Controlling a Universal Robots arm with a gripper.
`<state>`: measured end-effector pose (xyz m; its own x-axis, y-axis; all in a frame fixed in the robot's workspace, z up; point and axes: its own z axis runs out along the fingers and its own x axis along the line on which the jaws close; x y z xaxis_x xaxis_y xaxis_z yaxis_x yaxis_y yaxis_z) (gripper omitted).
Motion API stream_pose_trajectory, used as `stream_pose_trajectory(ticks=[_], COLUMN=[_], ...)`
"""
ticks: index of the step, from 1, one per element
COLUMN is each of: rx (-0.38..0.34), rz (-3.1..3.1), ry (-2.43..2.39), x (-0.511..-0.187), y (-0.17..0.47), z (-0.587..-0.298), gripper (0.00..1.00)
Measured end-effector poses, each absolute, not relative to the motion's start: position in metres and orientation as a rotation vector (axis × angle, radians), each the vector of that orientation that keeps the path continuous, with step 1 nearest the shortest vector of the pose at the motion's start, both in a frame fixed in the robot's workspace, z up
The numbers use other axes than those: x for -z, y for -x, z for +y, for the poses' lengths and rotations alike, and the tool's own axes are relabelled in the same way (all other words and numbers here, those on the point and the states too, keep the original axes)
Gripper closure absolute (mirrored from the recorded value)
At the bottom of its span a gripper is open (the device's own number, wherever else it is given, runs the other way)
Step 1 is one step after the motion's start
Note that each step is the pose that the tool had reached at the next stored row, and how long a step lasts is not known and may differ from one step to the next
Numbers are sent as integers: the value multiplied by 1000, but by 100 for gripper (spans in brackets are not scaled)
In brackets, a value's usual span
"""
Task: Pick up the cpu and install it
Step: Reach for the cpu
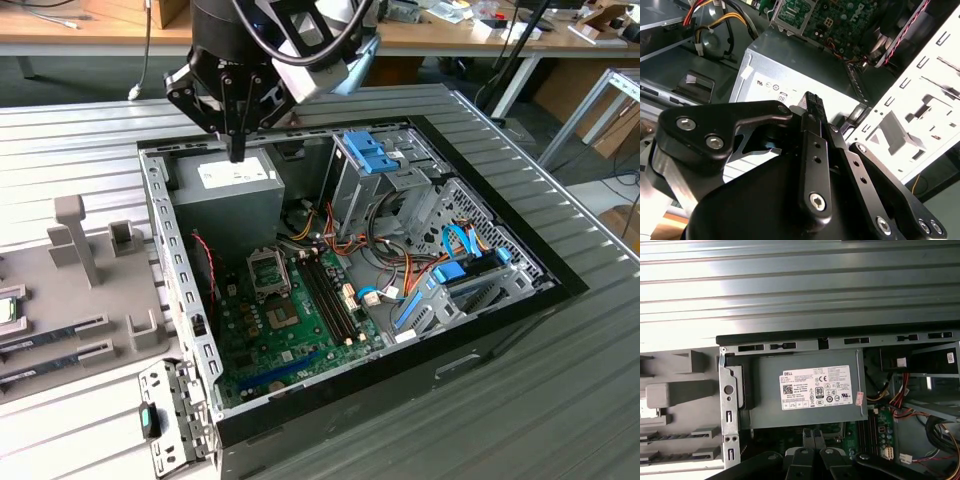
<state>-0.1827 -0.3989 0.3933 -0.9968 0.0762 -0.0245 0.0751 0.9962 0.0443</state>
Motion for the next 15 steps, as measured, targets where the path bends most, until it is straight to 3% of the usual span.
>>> stream_pose_trajectory(ticks=[15], rx=[-68], rz=[3112], ry=[-118], x=[-393], y=[193], z=[-399], gripper=[89])
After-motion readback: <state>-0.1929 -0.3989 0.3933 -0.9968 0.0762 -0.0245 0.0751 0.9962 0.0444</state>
